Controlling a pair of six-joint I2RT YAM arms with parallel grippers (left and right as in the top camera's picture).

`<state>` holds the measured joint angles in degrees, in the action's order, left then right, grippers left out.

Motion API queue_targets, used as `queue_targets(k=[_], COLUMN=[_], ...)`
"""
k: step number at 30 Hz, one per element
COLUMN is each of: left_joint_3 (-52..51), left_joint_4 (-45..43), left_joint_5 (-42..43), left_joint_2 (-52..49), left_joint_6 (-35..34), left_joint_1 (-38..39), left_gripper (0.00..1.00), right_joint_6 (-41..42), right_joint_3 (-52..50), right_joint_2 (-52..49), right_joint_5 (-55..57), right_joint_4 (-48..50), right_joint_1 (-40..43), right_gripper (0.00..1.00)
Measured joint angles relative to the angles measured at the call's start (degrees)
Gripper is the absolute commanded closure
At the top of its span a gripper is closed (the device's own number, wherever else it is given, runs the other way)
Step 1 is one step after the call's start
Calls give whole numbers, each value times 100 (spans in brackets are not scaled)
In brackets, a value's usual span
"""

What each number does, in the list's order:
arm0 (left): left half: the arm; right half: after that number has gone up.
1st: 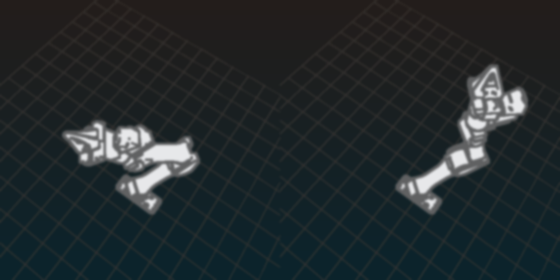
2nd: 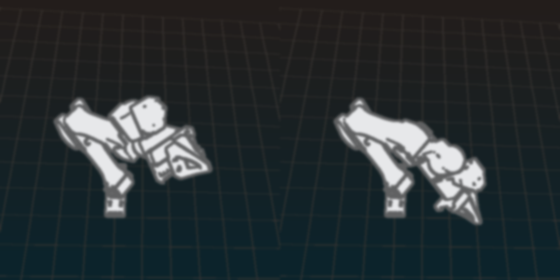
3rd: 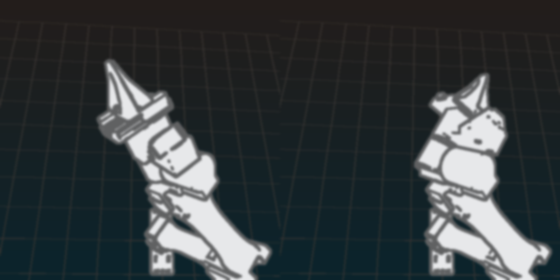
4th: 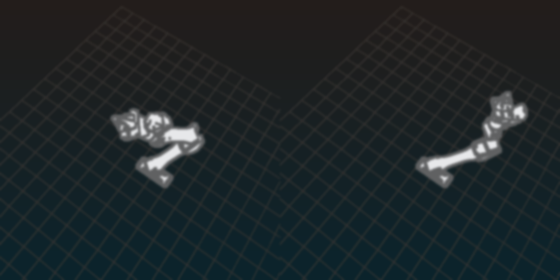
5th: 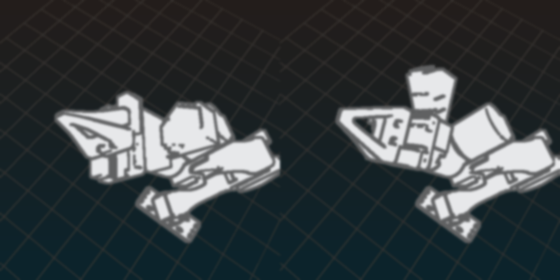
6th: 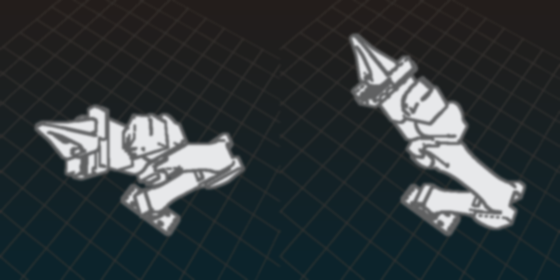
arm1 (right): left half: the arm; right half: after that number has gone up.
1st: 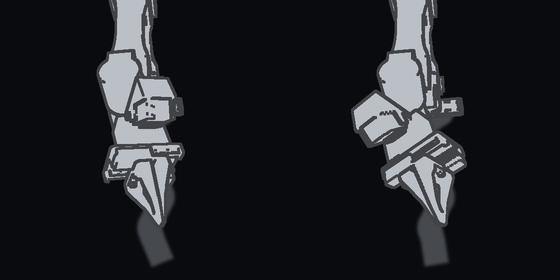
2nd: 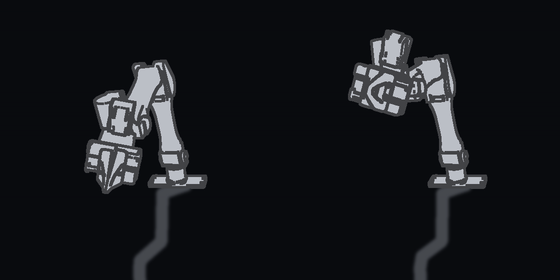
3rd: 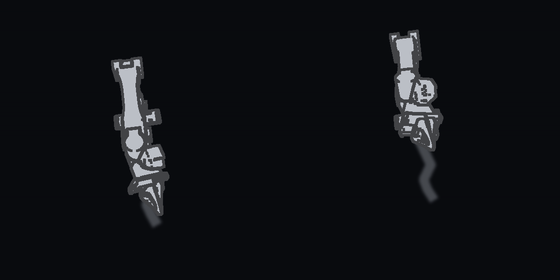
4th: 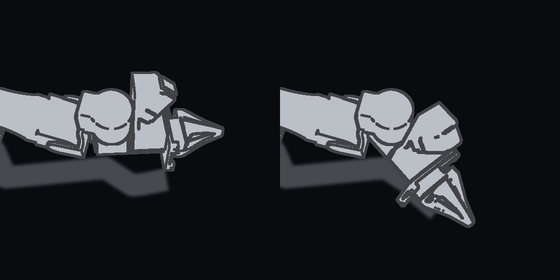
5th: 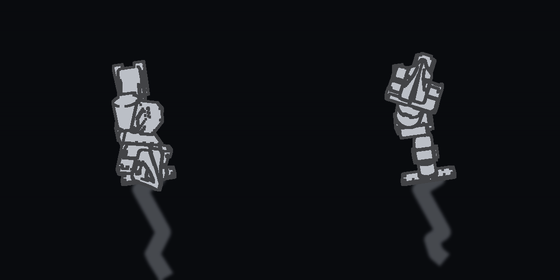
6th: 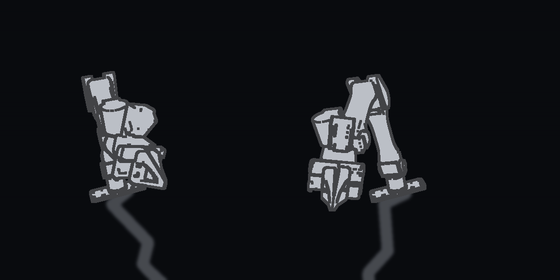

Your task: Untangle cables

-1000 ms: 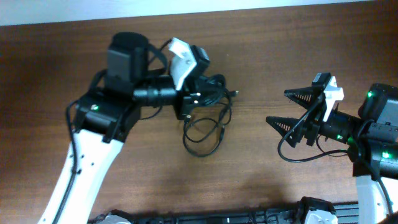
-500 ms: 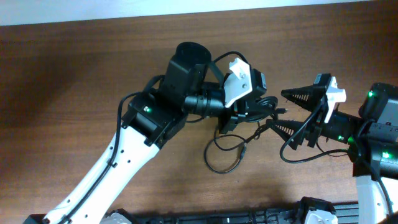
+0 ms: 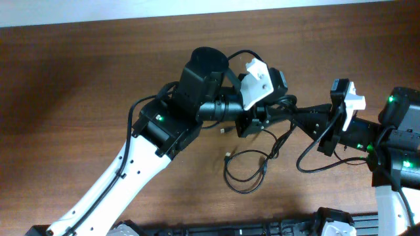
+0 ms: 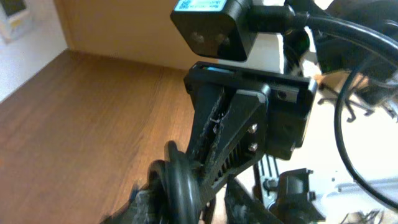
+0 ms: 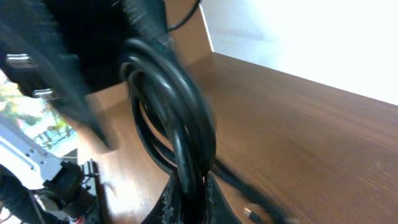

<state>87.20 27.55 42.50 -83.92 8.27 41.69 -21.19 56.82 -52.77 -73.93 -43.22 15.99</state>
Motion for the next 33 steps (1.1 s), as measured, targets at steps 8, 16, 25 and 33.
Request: queue_targets(k=[8, 16, 25, 33], left_joint_3=[0, 0, 2, 2], left_joint_4=[74, 258, -297, -859], left_joint_5=[-420, -490, -667, -960], left_joint_2=[0, 0, 0, 0], left_joint_6=[-1582, -3307, -3939, -4391], left_joint_1=[-610, -887, -474, -175], left_gripper=[1, 1, 1, 1], right_joint_6=[503, 2496, 3871, 4706], right_joint_3=[0, -4, -4, -4], right_joint_2=[-4, -22, -26, -31], right_joint_5=[1161, 2020, 2055, 1856], right_joint_4=[321, 1716, 2186, 2667], right_joint_1=[15, 17, 17, 17], right_gripper=[96, 96, 96, 96])
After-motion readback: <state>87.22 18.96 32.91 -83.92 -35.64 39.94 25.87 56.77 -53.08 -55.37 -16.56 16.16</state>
